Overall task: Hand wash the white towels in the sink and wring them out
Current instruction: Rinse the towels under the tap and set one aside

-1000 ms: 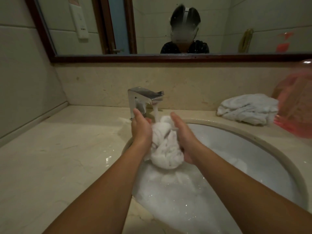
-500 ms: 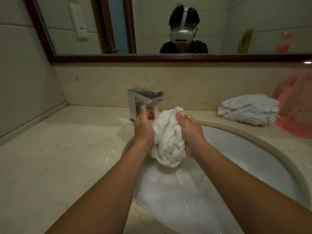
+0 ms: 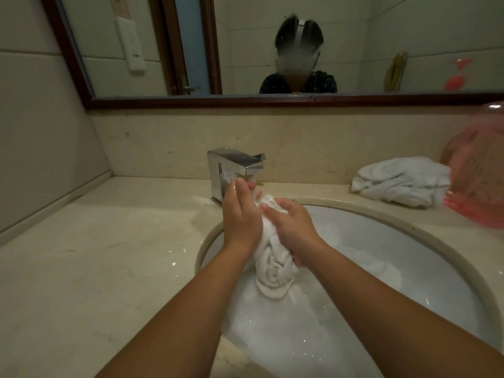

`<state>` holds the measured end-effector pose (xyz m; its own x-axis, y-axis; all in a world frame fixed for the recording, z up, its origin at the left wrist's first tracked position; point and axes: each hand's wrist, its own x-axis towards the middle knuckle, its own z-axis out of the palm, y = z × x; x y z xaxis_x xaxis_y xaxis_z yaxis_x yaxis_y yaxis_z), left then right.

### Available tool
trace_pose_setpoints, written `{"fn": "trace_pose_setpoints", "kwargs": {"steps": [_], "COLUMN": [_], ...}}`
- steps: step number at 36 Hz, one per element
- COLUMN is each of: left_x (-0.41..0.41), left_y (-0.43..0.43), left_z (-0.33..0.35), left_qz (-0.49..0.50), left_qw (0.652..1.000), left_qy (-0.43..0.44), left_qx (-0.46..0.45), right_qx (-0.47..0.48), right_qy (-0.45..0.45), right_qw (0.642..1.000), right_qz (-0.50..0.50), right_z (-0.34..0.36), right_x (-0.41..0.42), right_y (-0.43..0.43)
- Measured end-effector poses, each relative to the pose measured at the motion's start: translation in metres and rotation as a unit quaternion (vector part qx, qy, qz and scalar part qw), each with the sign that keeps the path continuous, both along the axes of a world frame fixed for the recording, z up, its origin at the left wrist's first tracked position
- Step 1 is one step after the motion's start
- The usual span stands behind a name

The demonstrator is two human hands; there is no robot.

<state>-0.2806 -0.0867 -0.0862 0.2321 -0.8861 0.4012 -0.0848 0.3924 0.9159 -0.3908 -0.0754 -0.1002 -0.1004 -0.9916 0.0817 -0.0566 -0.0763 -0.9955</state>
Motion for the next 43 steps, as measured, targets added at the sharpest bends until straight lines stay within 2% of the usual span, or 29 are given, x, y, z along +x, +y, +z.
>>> {"fn": "trace_pose_setpoints", "kwargs": {"steps": [4,12,14,19,22,26,32,39,43], "left_x": [-0.002,0.002,0.01,0.011,0.006,0.006,0.018,0.019,0.023], "left_y": [0.004,-0.002,-0.001,0.002,0.005,0.008,0.003,-0.007,-0.007], "left_z": [0.003,-0.002,0.002,0.004,0.005,0.006,0.007,0.005,0.01], "left_qz": [0.038,0.078,0.067,-0.046,-0.06,-0.07,-0.119,-0.067,-0.046], "left_qw": [0.996,0.981,0.983,0.974,0.975,0.98,0.952,0.962,0.969], "left_qy": [-0.07,-0.176,-0.171,-0.174,-0.147,-0.045,0.039,0.022,0.049], "left_qx": [-0.028,-0.029,0.006,0.14,0.155,0.179,0.28,0.264,0.239], "right_qx": [-0.019,-0.025,-0.017,-0.029,-0.054,-0.077,-0.039,-0.005,-0.008], "right_qy": [0.017,0.004,-0.018,-0.035,-0.031,-0.061,-0.106,-0.046,-0.036], "right_qw": [1.0,0.996,0.994,0.991,0.989,0.988,0.992,0.998,0.997], "right_qz": [0.0,-0.086,-0.106,-0.124,-0.131,-0.115,-0.065,-0.05,-0.06], "right_z": [0.004,0.002,0.004,0.01,0.014,0.019,0.019,0.022,0.023], "right_x": [0.0,0.004,0.0,-0.003,0.001,0.007,0.01,0.012,0.014], "right_y": [0.002,-0.004,-0.004,-0.004,-0.004,-0.004,-0.006,-0.006,-0.002]}}
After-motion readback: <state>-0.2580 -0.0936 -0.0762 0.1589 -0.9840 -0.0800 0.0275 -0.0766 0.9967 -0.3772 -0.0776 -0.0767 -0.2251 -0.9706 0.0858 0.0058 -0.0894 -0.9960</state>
